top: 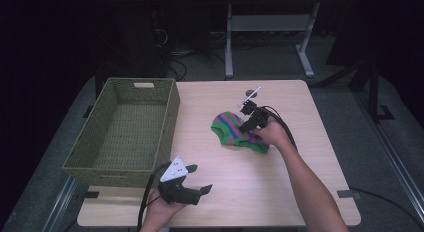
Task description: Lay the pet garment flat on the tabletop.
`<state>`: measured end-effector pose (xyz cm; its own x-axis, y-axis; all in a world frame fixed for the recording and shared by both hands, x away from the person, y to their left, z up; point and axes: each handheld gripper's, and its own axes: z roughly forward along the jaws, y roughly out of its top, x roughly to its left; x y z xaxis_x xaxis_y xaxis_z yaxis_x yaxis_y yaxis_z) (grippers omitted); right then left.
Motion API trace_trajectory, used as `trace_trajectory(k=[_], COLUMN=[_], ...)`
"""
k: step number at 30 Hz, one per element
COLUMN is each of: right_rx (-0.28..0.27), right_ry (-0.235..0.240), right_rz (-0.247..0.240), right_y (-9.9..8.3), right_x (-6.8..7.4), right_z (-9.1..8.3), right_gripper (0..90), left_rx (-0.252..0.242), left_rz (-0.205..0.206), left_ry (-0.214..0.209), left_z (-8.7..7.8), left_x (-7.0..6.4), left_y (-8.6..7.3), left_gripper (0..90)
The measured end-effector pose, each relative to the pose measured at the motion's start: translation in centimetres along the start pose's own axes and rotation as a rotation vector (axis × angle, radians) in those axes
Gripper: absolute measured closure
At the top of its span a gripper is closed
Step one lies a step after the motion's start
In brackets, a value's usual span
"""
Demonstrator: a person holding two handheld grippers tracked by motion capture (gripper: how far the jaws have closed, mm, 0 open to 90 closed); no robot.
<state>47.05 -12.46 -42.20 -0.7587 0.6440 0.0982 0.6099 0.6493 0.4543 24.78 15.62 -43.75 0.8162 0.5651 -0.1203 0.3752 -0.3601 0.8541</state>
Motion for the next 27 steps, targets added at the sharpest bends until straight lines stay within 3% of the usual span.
trace_trajectory(k=[3, 8, 9, 13, 19, 24, 27], right_rx=[-0.02, -0.093, -0.129, -0.169, -0.208, -0.242, -0.25], right_ry=[0.011, 0.04, 0.055, 0.076, 0.096, 0.115, 0.113], right_rz=[0.009, 0.024, 0.04, 0.052, 0.026, 0.002, -0.014], right_y=[-0.1, -0.5, -0.6, -0.9, -1.4, -2.1, -2.4], right_x=[0.0, -0.3, -0.4, -0.4, 0.6, 2.2, 2.8], right_z=[-0.8, -2.7, -3.7, -5.0, -7.4, -9.5, -10.0], right_gripper=[78.5, 78.6, 78.6, 78.6, 78.5, 78.5, 78.5], left_rx=[0.0, 0.0, -0.003, -0.013, -0.03, -0.036, -0.037], left_rz=[0.003, -0.002, -0.004, -0.002, 0.013, 0.001, 0.003], left_ry=[0.002, 0.003, 0.004, 0.013, 0.021, 0.023, 0.024], left_z=[0.0, -0.1, -0.1, -0.3, -0.5, -0.7, -0.8], left_x=[0.0, 0.0, 0.0, 0.1, 0.0, -0.1, 0.0], left_y=[0.0, 0.0, 0.0, 0.0, 0.1, 0.1, 0.1], left_gripper=[16.8, 16.8, 16.8, 16.8, 16.8, 16.8, 16.8])
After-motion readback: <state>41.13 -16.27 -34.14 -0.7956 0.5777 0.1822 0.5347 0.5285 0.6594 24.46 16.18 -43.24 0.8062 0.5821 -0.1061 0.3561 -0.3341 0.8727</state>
